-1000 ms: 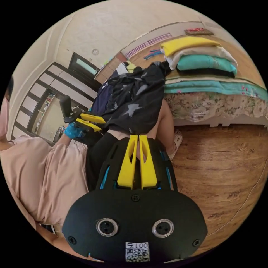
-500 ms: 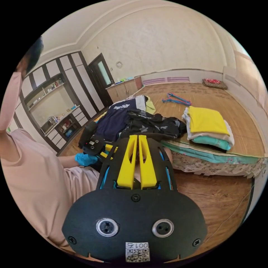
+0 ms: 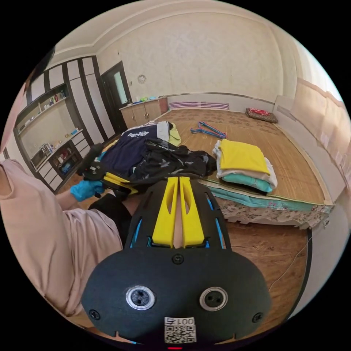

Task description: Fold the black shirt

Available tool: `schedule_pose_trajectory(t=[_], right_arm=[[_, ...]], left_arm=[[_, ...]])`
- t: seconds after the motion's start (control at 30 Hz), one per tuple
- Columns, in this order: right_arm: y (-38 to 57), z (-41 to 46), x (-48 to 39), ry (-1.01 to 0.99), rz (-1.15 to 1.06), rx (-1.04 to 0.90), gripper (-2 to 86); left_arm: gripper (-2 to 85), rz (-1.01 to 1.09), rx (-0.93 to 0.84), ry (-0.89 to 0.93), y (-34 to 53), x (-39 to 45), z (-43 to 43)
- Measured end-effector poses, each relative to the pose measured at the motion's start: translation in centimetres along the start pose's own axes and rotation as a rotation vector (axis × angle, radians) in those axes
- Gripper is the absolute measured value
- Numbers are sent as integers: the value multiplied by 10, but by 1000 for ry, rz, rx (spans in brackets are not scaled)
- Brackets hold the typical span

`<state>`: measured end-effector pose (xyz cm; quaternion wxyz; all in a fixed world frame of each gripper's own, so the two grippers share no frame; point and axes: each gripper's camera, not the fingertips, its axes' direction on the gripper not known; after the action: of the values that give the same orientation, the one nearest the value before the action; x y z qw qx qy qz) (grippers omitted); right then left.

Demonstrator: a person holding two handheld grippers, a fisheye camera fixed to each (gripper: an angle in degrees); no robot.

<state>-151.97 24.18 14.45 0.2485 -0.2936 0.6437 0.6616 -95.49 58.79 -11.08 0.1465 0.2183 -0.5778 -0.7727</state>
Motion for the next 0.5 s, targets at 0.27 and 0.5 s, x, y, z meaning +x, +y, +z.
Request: schedule_pose_trajectory(t=[0.27,0.5], right_arm=[[10,20,7,-50,-76,-217,2],[29,46,2,-170,-89,-417,2]], left_arm=[[-15,303,-126,-27,8,40,-12],[-14,300,-229,43,12,30,16]])
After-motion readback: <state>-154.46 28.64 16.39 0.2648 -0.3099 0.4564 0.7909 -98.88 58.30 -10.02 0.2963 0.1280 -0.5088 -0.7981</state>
